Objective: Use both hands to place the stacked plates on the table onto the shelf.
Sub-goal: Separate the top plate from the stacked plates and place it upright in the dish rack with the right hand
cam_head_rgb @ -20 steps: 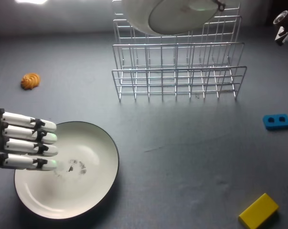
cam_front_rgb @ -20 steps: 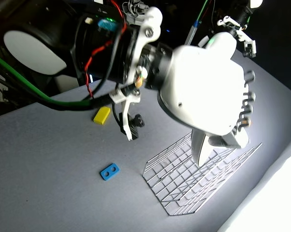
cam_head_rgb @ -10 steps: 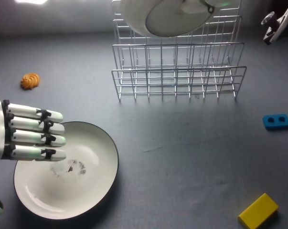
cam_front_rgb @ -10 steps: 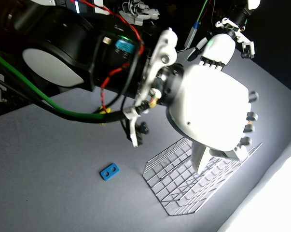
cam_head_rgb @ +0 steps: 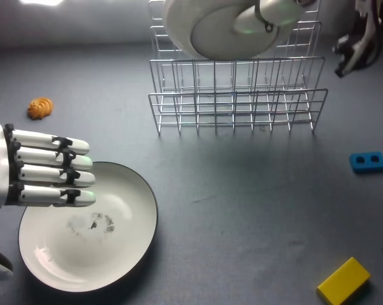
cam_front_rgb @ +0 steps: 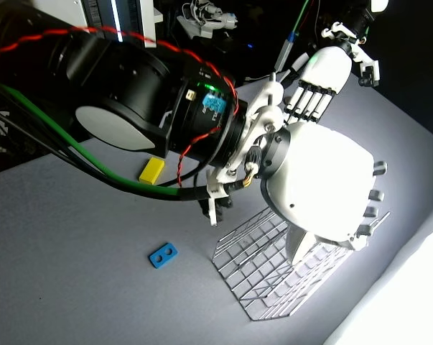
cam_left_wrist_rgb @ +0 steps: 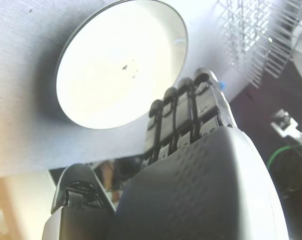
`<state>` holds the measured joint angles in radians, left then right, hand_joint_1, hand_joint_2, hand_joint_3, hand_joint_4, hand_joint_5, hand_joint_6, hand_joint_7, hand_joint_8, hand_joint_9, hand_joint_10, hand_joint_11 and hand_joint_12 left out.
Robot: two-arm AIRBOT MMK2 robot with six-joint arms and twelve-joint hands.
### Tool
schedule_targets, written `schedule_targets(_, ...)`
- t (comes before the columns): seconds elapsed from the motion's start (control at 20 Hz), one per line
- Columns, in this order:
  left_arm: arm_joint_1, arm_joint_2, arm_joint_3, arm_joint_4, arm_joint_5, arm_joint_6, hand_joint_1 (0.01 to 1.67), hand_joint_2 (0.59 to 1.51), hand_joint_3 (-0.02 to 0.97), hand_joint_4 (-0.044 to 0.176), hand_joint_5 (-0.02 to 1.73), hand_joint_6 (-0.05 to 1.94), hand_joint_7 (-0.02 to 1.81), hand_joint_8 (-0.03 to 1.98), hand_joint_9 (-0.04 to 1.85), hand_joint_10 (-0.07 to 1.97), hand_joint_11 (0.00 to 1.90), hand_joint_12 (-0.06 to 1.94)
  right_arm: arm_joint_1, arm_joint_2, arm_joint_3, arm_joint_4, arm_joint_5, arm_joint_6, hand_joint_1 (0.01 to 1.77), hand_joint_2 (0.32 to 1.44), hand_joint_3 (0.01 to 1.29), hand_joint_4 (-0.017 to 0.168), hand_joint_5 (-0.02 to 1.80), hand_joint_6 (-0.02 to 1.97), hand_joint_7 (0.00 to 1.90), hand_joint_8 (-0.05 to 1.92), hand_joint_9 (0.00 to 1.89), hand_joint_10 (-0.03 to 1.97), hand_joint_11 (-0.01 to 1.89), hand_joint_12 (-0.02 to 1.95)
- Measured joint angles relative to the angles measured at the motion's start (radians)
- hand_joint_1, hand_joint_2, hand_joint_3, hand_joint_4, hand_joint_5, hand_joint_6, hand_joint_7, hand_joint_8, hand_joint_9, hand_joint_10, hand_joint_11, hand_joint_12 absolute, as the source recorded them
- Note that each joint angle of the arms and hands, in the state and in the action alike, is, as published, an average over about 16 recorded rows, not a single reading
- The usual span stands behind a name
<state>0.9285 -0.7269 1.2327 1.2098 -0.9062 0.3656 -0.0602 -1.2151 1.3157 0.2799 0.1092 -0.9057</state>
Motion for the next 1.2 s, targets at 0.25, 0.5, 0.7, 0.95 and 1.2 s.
schedule_targets(0.25,0.0,0.001,0.0,-0.014,-0.002,0.0,0.02,1.165,0.005,0.002,0.09,0.02,0.09,0.0,0.05,0.02,0.02,0.01,-0.044,-0.007,0.015,0.042,0.025,0.0,1.2,1.07,0.01,-0.008,0.82,1.12,0.99,1.05,1.04,0.56,0.67,1.38)
schedule_targets(0.5,0.0,0.002,0.0,-0.023,0.006,-0.001,0.02,1.165,0.005,0.002,0.09,0.02,0.1,0.0,0.05,0.02,0.02,0.01,-0.086,-0.008,0.026,0.064,0.051,0.001,1.2,1.07,0.02,-0.008,0.81,1.13,0.99,1.06,1.04,0.56,0.68,1.39)
schedule_targets(0.7,0.0,0.002,-0.001,-0.034,0.024,-0.001,0.02,1.165,0.005,0.002,0.09,0.02,0.09,0.0,0.05,0.02,0.02,0.01,-0.112,-0.008,0.033,0.069,0.074,0.002,1.2,1.07,0.02,-0.008,0.81,1.14,0.98,1.08,1.03,0.57,0.68,1.4)
schedule_targets(0.95,0.011,0.002,-0.004,-0.058,0.068,-0.001,0.02,1.165,0.005,0.002,0.08,0.02,0.09,0.0,0.05,0.02,0.02,0.01,-0.134,-0.006,0.037,0.072,0.095,0.003,1.17,1.08,0.01,-0.008,0.78,1.13,0.94,0.95,0.96,0.61,0.63,1.44)
schedule_targets(1.2,0.04,0.002,-0.011,-0.099,0.124,-0.002,0.02,1.166,0.005,0.002,0.07,0.02,0.08,0.0,0.05,0.02,0.02,0.01,-0.147,0.0,0.032,0.076,0.109,0.005,1.11,1.1,0.01,-0.008,0.73,0.8,0.88,0.68,0.85,0.66,0.51,1.48)
